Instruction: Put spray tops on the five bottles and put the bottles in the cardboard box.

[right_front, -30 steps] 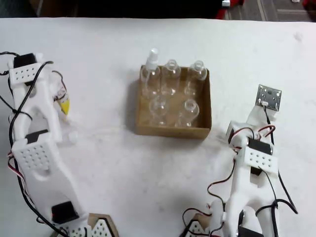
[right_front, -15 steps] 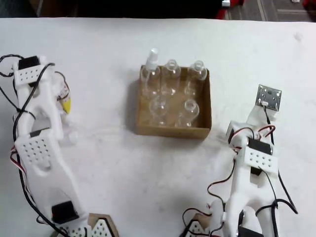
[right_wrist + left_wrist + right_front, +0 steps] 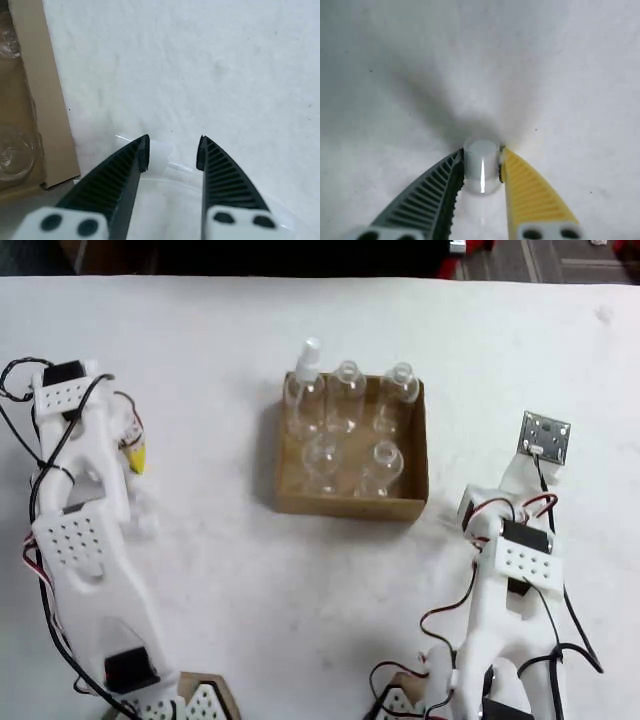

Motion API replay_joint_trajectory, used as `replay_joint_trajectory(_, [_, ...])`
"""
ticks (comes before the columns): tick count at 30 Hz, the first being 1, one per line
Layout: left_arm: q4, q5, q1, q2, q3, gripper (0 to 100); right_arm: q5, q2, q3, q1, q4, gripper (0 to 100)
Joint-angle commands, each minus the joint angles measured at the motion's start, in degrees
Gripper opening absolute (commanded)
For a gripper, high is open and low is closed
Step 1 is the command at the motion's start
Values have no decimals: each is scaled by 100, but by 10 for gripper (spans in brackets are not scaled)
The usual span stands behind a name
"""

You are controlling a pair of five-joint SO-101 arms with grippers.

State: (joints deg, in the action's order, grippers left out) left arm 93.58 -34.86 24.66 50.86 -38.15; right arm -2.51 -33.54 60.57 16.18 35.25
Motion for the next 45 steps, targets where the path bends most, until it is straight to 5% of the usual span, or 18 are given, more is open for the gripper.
replay_joint_trajectory(1, [246,-62,4,-22,-308,112,-70,4,-35,-57,-110,141])
replay_joint_trajectory(5, [870,-35,13,-13,-1240,94,-70,4,-35,-57,-110,141])
replay_joint_trajectory(8, [862,-26,22,31,-1758,15,-70,4,-35,-57,-110,141])
replay_joint_trajectory(17, [870,484,-453,-303,-2136,20,-70,4,-35,-48,-110,141])
replay_joint_trajectory(25, [879,1275,-1516,-2202,-2382,20,-70,4,-35,-48,-110,141])
replay_joint_trajectory(45, [879,1284,-2958,-5842,-1547,20,-70,4,-35,-22,-101,141])
